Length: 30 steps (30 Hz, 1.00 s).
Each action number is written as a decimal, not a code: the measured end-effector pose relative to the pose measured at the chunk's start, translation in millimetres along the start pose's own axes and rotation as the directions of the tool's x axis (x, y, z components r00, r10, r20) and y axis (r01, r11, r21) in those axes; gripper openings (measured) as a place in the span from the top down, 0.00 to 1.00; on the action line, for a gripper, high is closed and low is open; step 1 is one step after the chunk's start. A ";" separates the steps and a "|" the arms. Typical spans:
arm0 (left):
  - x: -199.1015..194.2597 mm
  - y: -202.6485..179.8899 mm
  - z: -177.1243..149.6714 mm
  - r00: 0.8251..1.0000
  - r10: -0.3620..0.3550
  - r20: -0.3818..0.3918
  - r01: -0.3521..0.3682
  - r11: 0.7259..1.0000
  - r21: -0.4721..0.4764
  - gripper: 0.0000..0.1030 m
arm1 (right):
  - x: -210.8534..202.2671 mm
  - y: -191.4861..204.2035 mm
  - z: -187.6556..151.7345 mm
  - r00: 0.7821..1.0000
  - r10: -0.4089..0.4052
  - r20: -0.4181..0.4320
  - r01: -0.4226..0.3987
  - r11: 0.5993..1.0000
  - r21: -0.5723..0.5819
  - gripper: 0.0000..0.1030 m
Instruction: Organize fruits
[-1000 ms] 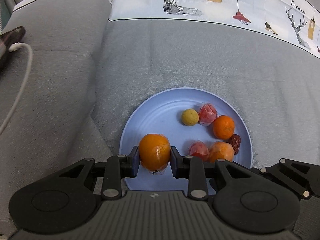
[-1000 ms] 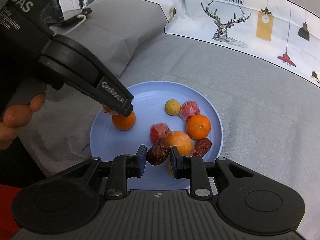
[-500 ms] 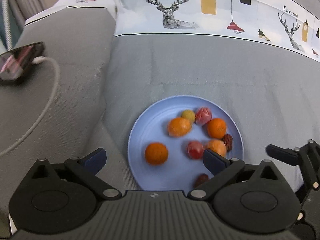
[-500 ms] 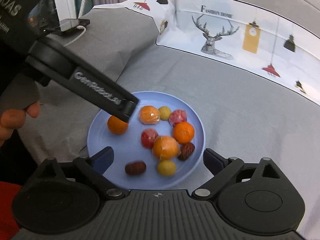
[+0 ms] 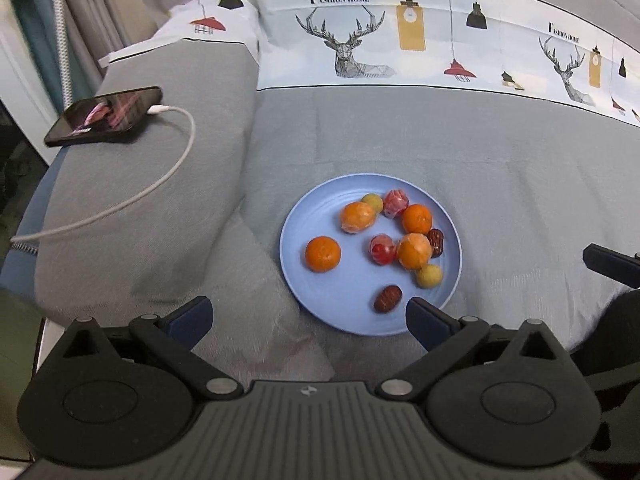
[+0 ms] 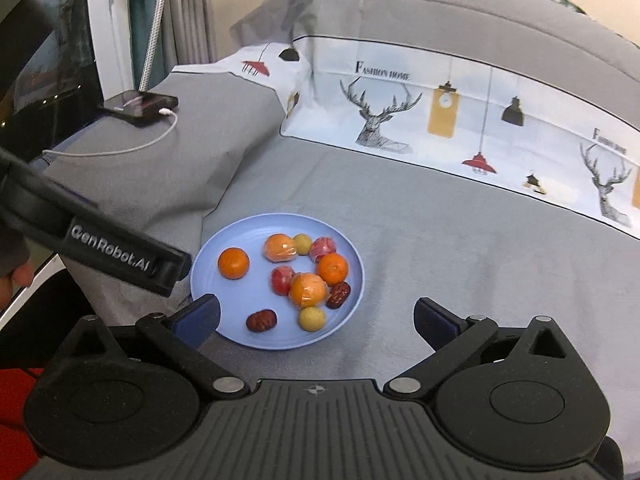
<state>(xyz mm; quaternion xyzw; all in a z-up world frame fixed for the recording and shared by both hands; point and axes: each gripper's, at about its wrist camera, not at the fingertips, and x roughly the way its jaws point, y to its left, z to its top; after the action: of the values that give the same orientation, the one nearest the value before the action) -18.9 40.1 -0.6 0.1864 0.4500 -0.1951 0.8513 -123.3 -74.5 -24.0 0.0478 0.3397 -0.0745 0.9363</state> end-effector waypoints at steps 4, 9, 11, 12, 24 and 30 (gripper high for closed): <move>-7.5 -1.4 -7.7 1.000 -0.002 0.004 0.003 1.000 -0.010 0.00 | -9.8 1.9 -5.0 1.000 -0.007 0.003 0.007 1.000 -0.002 0.01; -17.7 -4.7 -12.1 1.000 0.008 0.028 -0.008 1.000 0.003 0.00 | -19.6 3.0 -7.1 0.999 -0.032 0.024 0.032 0.999 -0.006 0.01; -20.3 -4.9 -13.8 0.999 0.015 0.034 -0.015 1.000 0.006 0.00 | -21.7 2.5 -7.6 0.999 -0.040 0.028 0.040 0.999 -0.002 0.01; -21.1 -4.7 -14.4 0.999 0.016 0.037 -0.017 1.000 0.009 0.00 | -22.1 2.3 -7.9 0.999 -0.042 0.029 0.042 0.999 -0.001 0.01; -20.4 -2.1 -20.7 0.998 0.055 0.034 -0.055 0.998 0.006 0.00 | -25.6 5.7 -9.1 0.998 -0.054 0.034 0.054 0.999 -0.005 0.01; -19.8 -0.1 -20.7 0.998 0.052 0.030 -0.052 0.999 -0.004 0.00 | -25.7 6.3 -9.2 0.998 -0.052 0.032 0.053 0.999 -0.011 0.01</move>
<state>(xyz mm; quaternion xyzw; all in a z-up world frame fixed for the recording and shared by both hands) -43.5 53.5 5.1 0.1938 0.4322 -0.1751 0.8631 -147.5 -64.3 -14.3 0.0322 0.3265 -0.0977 0.9396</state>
